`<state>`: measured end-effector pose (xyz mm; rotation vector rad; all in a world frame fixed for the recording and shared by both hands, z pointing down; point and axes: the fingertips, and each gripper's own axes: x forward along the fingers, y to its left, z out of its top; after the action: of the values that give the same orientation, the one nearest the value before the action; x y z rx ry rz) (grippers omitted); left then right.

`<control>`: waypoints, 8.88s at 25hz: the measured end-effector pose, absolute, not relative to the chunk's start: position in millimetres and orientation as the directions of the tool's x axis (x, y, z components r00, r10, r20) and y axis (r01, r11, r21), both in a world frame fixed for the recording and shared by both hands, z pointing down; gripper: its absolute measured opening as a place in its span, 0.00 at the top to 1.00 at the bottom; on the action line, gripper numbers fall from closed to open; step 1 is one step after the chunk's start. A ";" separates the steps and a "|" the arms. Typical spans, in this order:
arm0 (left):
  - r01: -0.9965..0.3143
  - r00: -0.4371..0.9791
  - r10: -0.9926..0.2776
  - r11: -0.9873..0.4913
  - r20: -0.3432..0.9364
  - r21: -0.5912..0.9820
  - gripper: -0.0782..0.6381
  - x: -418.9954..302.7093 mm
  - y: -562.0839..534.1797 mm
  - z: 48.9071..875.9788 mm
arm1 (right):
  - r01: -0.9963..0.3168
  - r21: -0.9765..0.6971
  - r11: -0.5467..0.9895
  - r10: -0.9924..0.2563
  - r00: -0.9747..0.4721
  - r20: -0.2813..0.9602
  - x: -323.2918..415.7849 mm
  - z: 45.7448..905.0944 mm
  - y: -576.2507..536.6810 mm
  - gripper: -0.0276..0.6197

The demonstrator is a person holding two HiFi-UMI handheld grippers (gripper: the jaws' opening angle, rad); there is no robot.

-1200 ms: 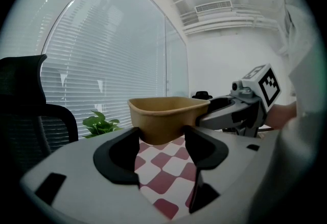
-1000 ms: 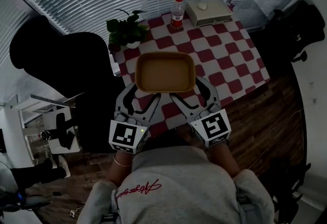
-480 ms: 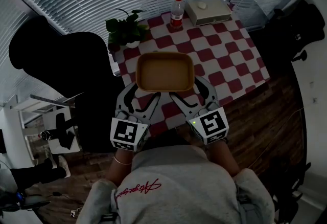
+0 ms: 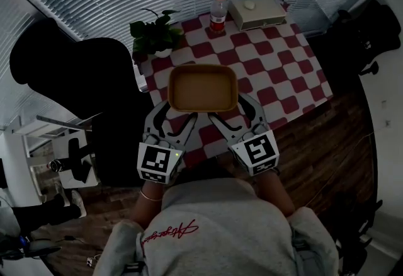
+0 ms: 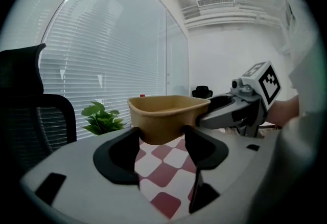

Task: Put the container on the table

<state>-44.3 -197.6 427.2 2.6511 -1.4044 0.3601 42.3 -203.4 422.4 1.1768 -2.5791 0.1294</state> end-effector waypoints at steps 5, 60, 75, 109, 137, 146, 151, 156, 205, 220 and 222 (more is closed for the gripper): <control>-0.827 0.540 -0.794 -0.562 0.281 0.000 0.49 -44.1 -197.7 436.5 | -0.750 0.038 0.660 -0.719 -0.615 0.324 42.5 431.2 -203.5 0.44; -0.828 0.514 -0.747 -0.560 0.421 0.016 0.49 -42.9 -202.0 510.2 | -0.742 0.002 0.670 -0.667 -0.601 0.440 43.2 500.3 -208.6 0.44; -0.827 0.494 -0.732 -0.562 0.468 -0.005 0.49 -44.5 -205.4 532.2 | -0.741 -0.001 0.672 -0.650 -0.590 0.478 41.5 519.4 -212.1 0.44; -0.816 0.479 -0.680 -0.578 0.555 -0.005 0.49 -47.6 -199.4 579.6 | -0.744 -0.036 0.667 -0.599 -0.565 0.567 39.0 566.0 -205.3 0.45; -0.803 0.464 -0.630 -0.595 0.623 -0.004 0.49 -49.4 -196.0 601.6 | -0.744 -0.046 0.667 -0.565 -0.545 0.619 37.5 582.9 -204.5 0.45; -0.797 0.465 -0.619 -0.604 0.633 -0.005 0.49 -49.6 -196.3 607.2 | -0.746 -0.051 0.664 -0.550 -0.533 0.642 37.2 590.8 -204.8 0.45; -0.791 0.449 -0.602 -0.612 0.660 -0.020 0.49 -51.2 -193.4 613.5 | -0.747 -0.040 0.663 -0.546 -0.520 0.657 35.6 593.7 -203.2 0.45; -0.793 0.450 -0.592 -0.610 0.668 -0.007 0.49 -51.4 -192.4 617.2 | -0.752 -0.050 0.658 -0.539 -0.516 0.665 34.4 597.1 -202.0 0.45; -0.798 0.440 -0.557 -0.603 0.704 0.021 0.49 -54.8 -191.3 633.3 | -0.737 -0.014 0.676 -0.505 -0.477 0.719 32.3 618.4 -203.6 0.45; -0.800 0.448 -0.541 -0.598 0.712 0.049 0.49 -56.0 -190.5 633.9 | -0.739 -0.006 0.674 -0.506 -0.466 0.726 31.1 617.4 -202.4 0.45; -0.800 0.448 -0.542 -0.597 0.711 0.049 0.49 -55.8 -190.3 633.9 | -0.739 -0.005 0.674 -0.505 -0.465 0.727 30.9 616.8 -202.1 0.45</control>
<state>-55.8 -190.3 633.9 2.3250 -1.1360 0.9389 30.9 -202.1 616.8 0.9531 -2.1653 0.4175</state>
